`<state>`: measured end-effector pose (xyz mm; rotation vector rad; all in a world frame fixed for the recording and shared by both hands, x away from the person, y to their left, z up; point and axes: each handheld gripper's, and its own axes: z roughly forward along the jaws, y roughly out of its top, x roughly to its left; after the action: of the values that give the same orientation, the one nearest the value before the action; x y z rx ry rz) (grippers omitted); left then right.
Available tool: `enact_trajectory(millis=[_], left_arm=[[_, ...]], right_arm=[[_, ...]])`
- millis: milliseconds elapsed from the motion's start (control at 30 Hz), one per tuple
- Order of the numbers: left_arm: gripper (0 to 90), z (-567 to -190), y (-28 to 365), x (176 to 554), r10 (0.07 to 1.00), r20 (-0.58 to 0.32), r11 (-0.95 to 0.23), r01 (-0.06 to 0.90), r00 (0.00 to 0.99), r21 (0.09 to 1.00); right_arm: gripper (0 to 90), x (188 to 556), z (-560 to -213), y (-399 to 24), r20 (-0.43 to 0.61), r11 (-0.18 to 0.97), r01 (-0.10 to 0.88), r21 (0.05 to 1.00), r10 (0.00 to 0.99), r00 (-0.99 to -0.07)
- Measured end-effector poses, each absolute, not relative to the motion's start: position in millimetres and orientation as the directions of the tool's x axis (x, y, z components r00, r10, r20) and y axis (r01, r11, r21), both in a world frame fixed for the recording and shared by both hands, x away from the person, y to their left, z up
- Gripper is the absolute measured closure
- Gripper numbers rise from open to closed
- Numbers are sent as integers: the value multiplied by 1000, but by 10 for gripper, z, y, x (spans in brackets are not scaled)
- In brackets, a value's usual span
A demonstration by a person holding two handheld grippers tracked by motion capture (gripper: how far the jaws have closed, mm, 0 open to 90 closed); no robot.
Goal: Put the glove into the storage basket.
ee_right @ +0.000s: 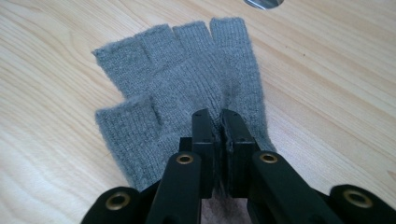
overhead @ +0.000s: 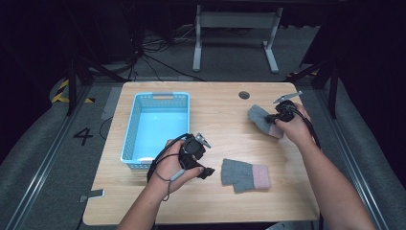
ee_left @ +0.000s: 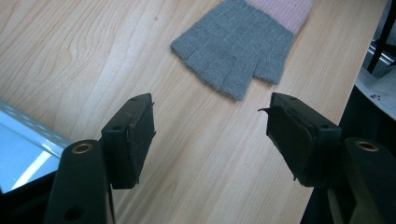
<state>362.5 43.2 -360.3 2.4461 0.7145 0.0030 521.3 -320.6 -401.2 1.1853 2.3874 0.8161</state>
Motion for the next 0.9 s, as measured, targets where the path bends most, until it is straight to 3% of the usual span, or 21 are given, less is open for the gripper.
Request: enact_trajectory(millis=[900], left_arm=[[328,-3564,218,3718,429,-149,-722,437,891,536]], right_arm=[[854,4294,-3445,-3062,-16,491,504,710,727,-686]])
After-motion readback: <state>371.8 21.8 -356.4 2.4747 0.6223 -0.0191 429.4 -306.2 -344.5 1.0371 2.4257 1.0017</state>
